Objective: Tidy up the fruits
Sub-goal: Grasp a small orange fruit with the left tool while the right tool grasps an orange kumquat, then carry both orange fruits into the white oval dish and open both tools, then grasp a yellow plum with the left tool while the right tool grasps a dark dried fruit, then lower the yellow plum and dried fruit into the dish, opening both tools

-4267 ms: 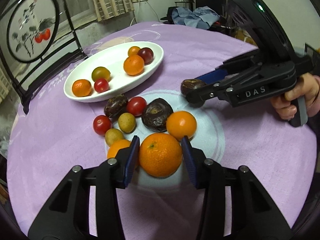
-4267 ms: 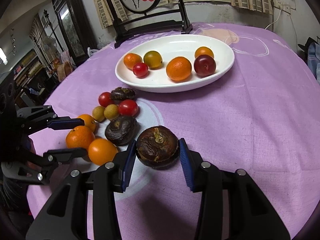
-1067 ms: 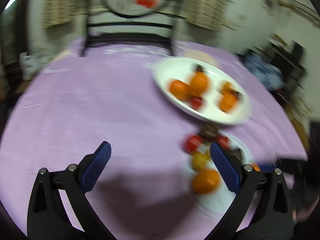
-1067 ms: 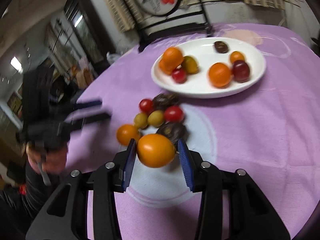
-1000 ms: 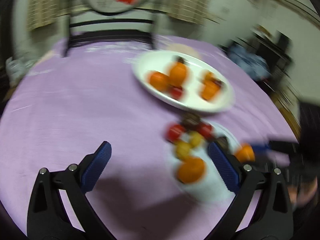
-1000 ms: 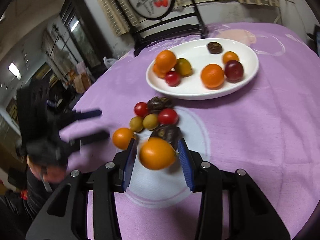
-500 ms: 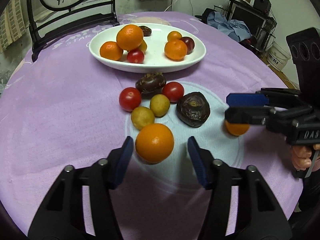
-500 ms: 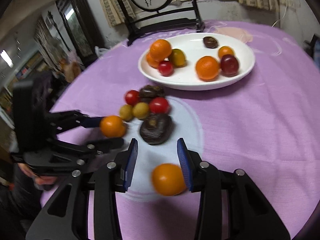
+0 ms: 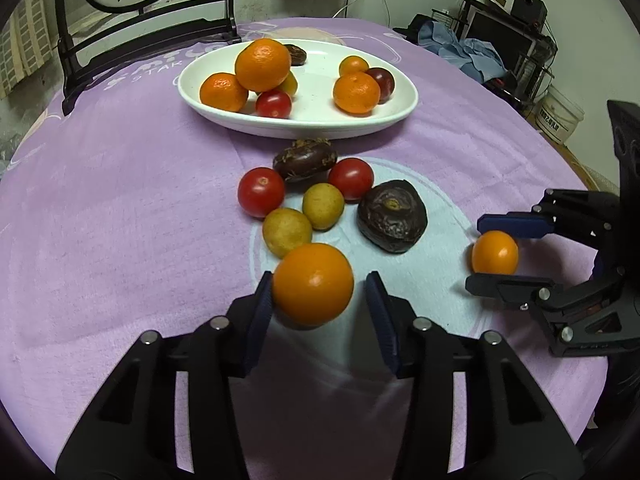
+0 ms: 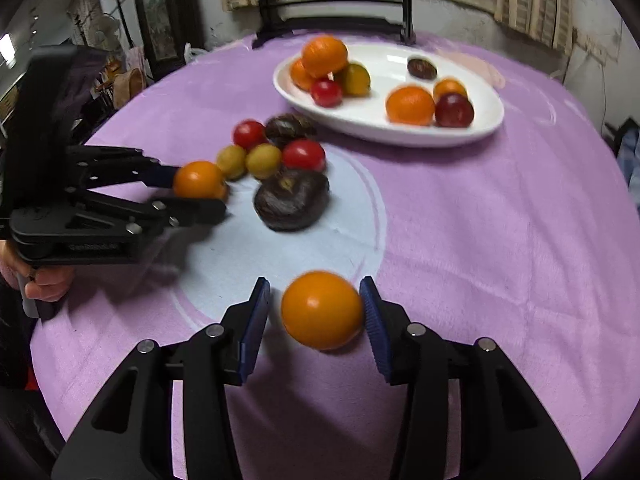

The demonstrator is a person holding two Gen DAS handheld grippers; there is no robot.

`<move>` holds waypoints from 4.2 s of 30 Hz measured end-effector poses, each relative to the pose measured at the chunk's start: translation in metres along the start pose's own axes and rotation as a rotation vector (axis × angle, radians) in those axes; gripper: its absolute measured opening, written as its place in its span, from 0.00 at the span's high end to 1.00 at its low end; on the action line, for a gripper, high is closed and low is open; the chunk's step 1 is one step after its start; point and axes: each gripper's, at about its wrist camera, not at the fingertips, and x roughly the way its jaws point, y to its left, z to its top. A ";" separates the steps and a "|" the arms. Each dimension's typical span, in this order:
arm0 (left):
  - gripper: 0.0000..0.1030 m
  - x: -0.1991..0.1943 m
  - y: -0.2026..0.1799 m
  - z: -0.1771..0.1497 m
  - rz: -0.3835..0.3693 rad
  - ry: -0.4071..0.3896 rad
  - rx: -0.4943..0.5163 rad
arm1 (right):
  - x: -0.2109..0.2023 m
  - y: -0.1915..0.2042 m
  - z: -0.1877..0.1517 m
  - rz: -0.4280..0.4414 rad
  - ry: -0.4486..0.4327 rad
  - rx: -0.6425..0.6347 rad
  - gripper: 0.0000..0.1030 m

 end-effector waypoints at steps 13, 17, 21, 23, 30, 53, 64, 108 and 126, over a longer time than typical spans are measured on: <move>0.62 -0.004 0.006 -0.001 -0.024 -0.009 -0.036 | -0.021 -0.016 0.012 0.104 -0.128 0.081 0.63; 0.62 -0.018 0.007 0.011 -0.029 -0.085 -0.063 | -0.027 -0.040 0.058 0.069 -0.277 0.173 0.63; 0.62 -0.024 0.008 0.053 -0.036 -0.166 -0.119 | -0.014 -0.064 0.099 -0.056 -0.391 0.219 0.63; 0.62 -0.022 0.005 0.081 -0.016 -0.207 -0.137 | 0.004 -0.081 0.112 -0.057 -0.387 0.259 0.63; 0.62 0.024 -0.007 0.145 0.046 -0.187 -0.134 | 0.027 -0.109 0.124 -0.101 -0.379 0.314 0.29; 0.02 -0.048 0.084 0.051 0.238 -0.272 -0.403 | 0.016 0.021 0.066 0.049 -0.159 -0.075 0.27; 0.02 -0.050 0.097 0.045 0.250 -0.262 -0.465 | 0.039 0.016 0.057 0.011 -0.046 -0.074 0.28; 0.58 0.003 0.003 0.022 0.061 -0.035 0.070 | 0.010 -0.018 0.052 0.042 -0.096 0.105 0.54; 0.73 0.012 0.003 0.019 0.095 -0.029 0.075 | -0.006 -0.020 0.052 0.031 -0.159 0.093 0.54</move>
